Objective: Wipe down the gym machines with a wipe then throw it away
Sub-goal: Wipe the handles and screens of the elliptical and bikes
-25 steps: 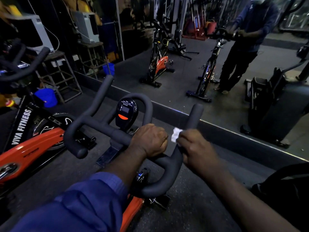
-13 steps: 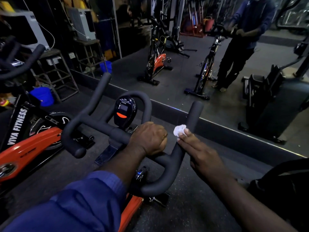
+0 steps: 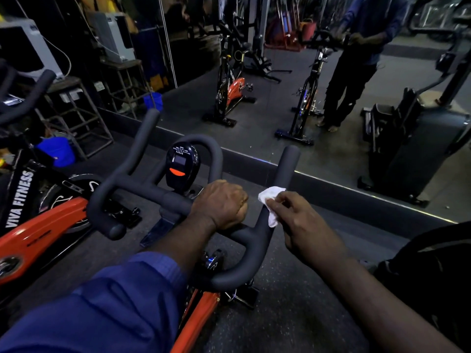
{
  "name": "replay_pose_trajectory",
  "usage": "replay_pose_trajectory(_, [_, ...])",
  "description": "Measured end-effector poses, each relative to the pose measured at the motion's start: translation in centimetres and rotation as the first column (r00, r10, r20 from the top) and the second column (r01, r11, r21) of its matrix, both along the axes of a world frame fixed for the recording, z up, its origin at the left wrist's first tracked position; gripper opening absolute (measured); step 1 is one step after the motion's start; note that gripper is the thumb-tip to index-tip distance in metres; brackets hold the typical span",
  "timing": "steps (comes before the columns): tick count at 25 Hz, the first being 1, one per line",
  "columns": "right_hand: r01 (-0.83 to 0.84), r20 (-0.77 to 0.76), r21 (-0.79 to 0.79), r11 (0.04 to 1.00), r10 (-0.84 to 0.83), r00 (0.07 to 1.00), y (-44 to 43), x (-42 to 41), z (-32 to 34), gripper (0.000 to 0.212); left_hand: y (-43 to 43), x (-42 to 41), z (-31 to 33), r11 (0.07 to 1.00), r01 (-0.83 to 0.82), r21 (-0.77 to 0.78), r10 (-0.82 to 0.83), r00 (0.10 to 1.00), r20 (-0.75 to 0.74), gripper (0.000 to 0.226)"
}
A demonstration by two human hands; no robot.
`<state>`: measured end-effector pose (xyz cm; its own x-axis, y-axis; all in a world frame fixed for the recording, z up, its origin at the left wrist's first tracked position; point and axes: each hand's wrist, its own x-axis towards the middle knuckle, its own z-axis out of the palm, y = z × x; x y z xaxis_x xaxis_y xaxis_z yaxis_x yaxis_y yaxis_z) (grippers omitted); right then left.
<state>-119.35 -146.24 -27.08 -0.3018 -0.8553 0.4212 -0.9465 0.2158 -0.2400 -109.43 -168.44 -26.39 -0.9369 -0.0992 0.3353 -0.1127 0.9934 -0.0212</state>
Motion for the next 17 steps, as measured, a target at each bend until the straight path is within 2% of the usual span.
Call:
replay_pose_trajectory(5, [-0.059, 0.097, -0.099, 0.993, 0.068, 0.993, 0.0, -0.1, -0.3, 0.029, 0.1, -0.1, 0.1, 1.0, -0.005, 0.022, 0.005, 1.0, 0.009, 0.048])
replay_pose_trajectory(7, [-0.084, 0.079, -0.169, 0.982, 0.099, 0.992, -0.4, -0.1, 0.8, 0.027, 0.1, -0.1, 0.0, 1.0, 0.004, 0.014, -0.004, 1.0, -0.001, 0.048])
replay_pose_trajectory(11, [0.077, 0.125, -0.272, 0.959, -0.044, 0.991, -3.2, -2.9, 3.8, 0.026, 0.0, 0.0, 0.1, 1.0, 0.028, 0.013, -0.028, 0.999, -0.029, 0.045])
replay_pose_trajectory(15, [0.015, 0.087, -0.058, 0.998, -0.01, 0.996, -3.1, 1.5, -0.7, 0.023, 0.0, 0.0, 0.0, 0.999, 0.037, -0.018, -0.038, 0.996, -0.078, 0.034])
replay_pose_trajectory(17, [-0.031, 0.092, -0.009, 0.999, 0.032, 0.995, -2.1, 3.5, -1.8, 0.023, -0.1, -0.2, -0.1, 0.999, 0.046, -0.014, -0.047, 0.994, -0.096, 0.032])
